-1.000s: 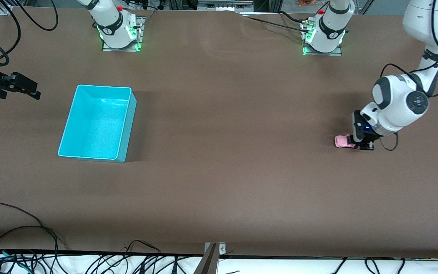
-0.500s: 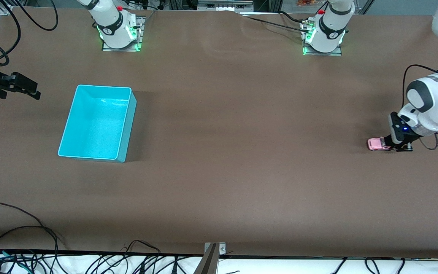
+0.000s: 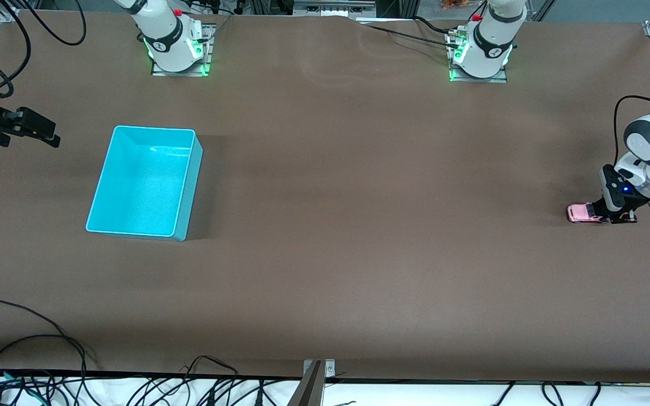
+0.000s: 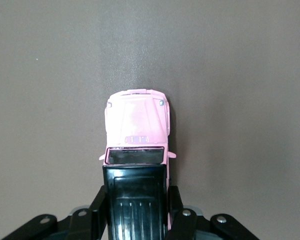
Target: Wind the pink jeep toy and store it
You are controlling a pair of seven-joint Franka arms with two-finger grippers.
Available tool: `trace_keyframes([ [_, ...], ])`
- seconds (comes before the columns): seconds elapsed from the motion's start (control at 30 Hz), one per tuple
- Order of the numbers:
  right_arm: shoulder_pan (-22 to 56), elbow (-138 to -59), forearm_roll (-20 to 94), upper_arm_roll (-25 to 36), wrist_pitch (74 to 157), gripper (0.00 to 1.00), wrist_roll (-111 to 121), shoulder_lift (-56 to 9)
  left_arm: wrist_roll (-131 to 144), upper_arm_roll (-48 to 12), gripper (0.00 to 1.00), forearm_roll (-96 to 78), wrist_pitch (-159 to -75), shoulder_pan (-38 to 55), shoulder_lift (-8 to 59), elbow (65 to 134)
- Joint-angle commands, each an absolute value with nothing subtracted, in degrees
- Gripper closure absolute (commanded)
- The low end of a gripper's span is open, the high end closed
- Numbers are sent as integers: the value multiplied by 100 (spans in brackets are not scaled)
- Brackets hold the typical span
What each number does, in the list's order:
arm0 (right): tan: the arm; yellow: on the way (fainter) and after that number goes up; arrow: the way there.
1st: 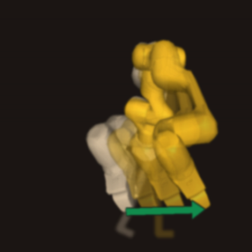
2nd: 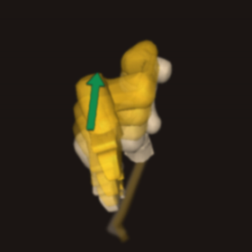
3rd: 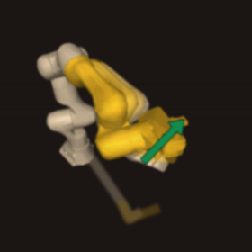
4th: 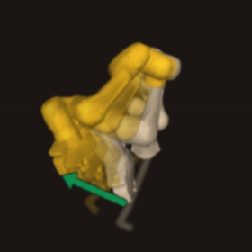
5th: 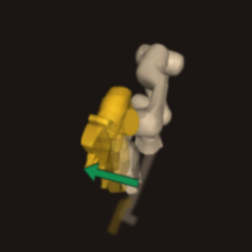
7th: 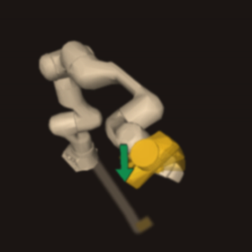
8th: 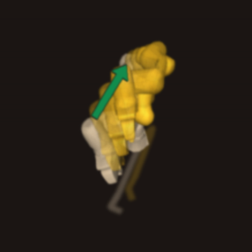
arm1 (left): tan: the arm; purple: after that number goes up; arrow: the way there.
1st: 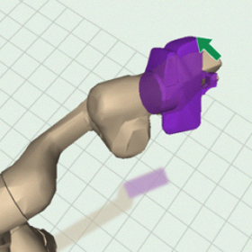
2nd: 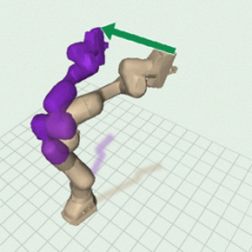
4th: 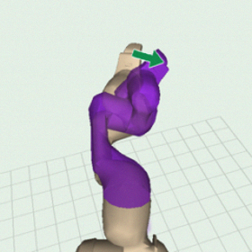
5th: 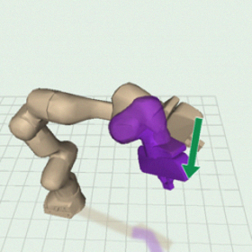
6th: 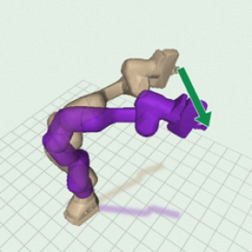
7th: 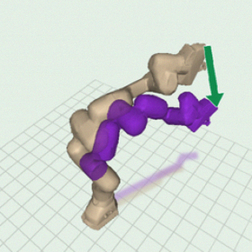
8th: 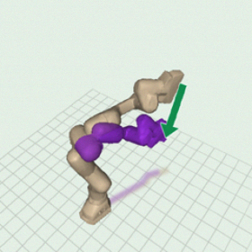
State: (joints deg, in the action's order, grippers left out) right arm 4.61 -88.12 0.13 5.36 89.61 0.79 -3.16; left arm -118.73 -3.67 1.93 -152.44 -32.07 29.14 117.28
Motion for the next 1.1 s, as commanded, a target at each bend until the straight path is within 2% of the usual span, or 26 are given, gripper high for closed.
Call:
trace_keyframes([
  [0.0,439,-8912,114,545,9026,0,132,-229,-12182,-387,85,316,-15390,-3217,3480,11444],
  [0.13,439,-8912,114,545,9026,0,132,-229,-12164,-387,81,308,-15390,-3226,3480,11435],
  [0.17,439,-8912,114,545,9026,0,132,-229,-12147,-387,78,290,-15390,-3234,3480,11443],
  [0.2,439,-8912,114,545,9026,0,132,-229,-12146,-387,68,264,-15381,-3243,3480,11435],
  [0.23,439,-8912,114,545,9026,0,132,-229,-12146,-387,51,246,-15390,-3252,3472,11435],
  [0.27,439,-8912,114,545,9026,0,132,-229,-12146,-395,24,237,-15381,-3261,3472,11443],
  [0.3,439,-8912,114,545,9026,0,132,-229,-12146,-396,0,229,-15381,-3269,3463,11435],
  [0.63,439,-8912,114,545,9026,0,132,-229,-11997,-422,0,211,-14978,-3235,3068,11330],
  [1.07,439,-8912,114,545,9018,0,132,-229,-11076,-536,0,185,-12535,-3164,2962,9933],
])
